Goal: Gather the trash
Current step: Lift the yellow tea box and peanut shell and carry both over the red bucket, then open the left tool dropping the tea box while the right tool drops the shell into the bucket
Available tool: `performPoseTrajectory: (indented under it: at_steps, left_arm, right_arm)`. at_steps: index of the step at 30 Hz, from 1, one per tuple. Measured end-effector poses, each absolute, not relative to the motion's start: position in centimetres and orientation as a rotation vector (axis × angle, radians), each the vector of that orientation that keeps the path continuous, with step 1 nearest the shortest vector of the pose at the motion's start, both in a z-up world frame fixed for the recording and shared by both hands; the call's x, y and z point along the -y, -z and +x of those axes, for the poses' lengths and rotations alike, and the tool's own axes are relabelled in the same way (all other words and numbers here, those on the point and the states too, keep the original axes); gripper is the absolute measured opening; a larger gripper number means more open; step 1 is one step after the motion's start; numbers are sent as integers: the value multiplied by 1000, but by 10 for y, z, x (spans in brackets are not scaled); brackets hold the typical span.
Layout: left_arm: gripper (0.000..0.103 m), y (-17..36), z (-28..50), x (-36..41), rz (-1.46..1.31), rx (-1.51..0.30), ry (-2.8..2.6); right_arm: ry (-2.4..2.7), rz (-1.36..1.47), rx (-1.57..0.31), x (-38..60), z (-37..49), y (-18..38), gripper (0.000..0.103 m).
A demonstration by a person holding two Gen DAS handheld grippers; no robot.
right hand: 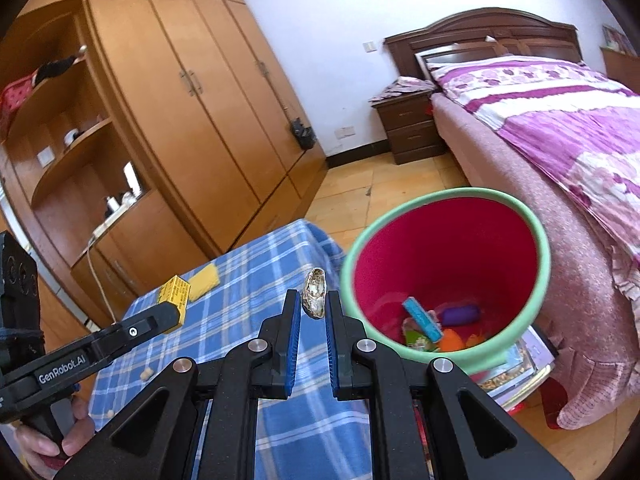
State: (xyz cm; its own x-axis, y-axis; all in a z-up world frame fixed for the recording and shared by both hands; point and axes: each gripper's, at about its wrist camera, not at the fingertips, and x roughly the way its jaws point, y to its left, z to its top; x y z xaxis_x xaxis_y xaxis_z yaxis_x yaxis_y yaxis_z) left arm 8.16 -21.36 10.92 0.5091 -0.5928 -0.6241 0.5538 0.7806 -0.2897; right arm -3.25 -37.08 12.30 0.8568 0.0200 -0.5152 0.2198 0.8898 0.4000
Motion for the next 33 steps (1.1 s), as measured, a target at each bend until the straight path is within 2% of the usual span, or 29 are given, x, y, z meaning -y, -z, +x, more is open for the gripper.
performPoseTrajectory:
  at_steps: [20, 33]
  left_arm:
    - [33, -65, 108, 316, 63, -861, 796]
    - [33, -42, 126, 345, 104, -892, 821]
  right_arm:
    - [224, 586, -594, 445, -31, -76, 12]
    - [247, 601, -649, 462, -11, -54, 13]
